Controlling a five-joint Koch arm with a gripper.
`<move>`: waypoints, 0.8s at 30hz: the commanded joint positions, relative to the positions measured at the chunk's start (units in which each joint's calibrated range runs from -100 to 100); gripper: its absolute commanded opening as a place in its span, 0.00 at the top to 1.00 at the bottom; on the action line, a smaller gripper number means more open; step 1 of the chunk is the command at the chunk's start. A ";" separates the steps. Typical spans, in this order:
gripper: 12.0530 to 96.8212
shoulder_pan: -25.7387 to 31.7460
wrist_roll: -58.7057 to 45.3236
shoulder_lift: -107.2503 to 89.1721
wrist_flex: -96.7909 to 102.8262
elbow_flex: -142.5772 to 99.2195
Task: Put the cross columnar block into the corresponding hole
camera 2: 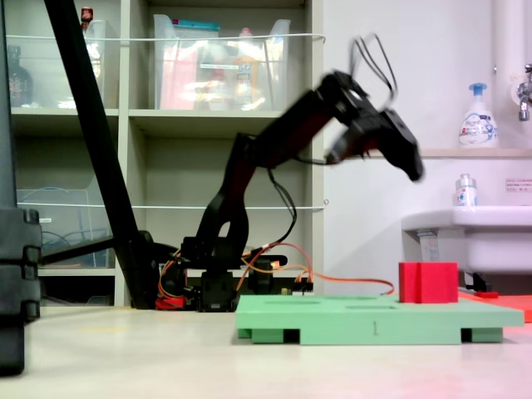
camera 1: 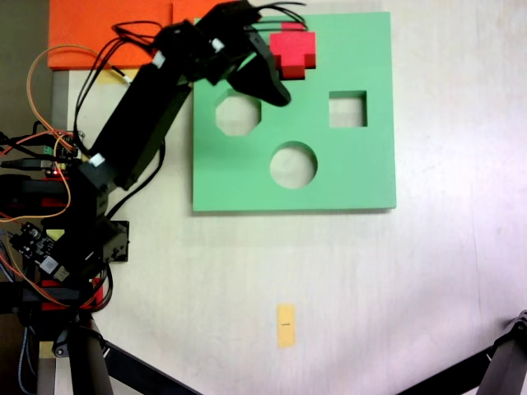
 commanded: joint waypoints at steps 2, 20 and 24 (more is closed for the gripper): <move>0.24 -4.30 -9.96 -19.90 -5.89 1.85; 0.48 -26.96 -32.67 -48.95 46.68 -64.45; 0.50 -26.76 -34.14 -58.30 75.47 -96.26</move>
